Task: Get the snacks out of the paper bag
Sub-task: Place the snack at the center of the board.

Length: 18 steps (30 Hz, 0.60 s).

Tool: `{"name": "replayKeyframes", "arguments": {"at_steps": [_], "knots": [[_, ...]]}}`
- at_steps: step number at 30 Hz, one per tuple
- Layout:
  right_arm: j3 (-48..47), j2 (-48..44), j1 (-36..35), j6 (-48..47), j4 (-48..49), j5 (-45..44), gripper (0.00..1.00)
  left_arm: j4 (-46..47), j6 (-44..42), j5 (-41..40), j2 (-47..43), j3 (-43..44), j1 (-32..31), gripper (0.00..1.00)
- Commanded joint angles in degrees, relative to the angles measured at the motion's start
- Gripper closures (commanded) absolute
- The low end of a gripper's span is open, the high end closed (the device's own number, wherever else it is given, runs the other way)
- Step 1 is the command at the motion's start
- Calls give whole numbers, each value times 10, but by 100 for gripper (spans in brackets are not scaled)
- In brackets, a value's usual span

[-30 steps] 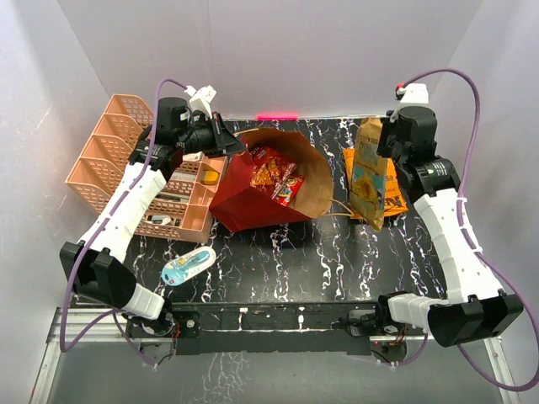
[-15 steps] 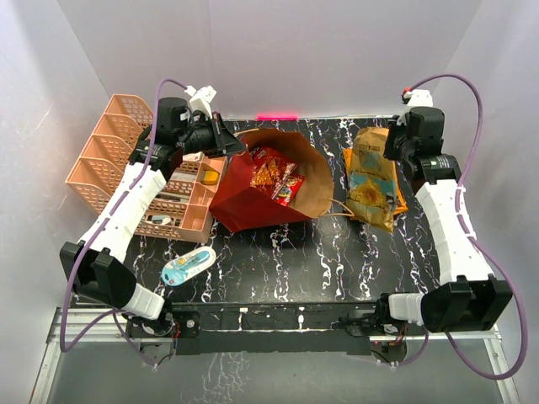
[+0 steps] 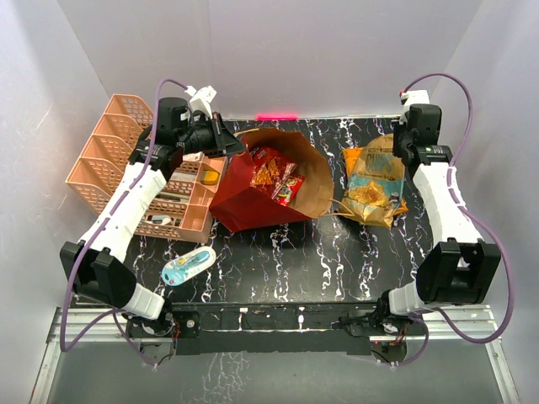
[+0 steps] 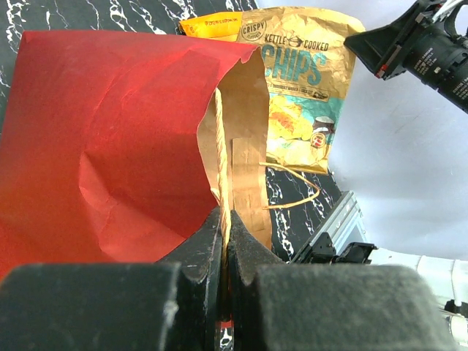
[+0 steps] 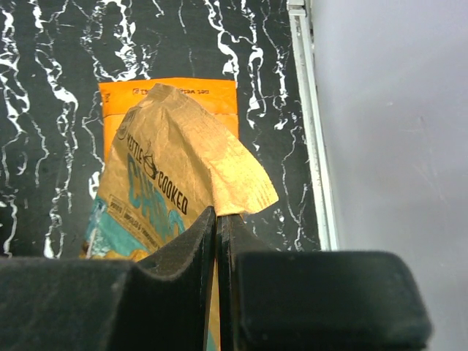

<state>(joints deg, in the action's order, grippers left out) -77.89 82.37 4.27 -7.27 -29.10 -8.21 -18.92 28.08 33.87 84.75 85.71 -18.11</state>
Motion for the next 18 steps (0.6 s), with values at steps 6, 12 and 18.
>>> {"name": "replayKeyframes", "arguments": {"at_steps": [6,12,18], "knots": [[4,30,22,-77,147,-23,93,1,5,33,8,19,1,100],[34,67,23,-114,250,-30,93,-4,3,32,12,24,1,100],[44,123,26,-150,311,-41,93,-5,7,37,21,27,1,100]]}}
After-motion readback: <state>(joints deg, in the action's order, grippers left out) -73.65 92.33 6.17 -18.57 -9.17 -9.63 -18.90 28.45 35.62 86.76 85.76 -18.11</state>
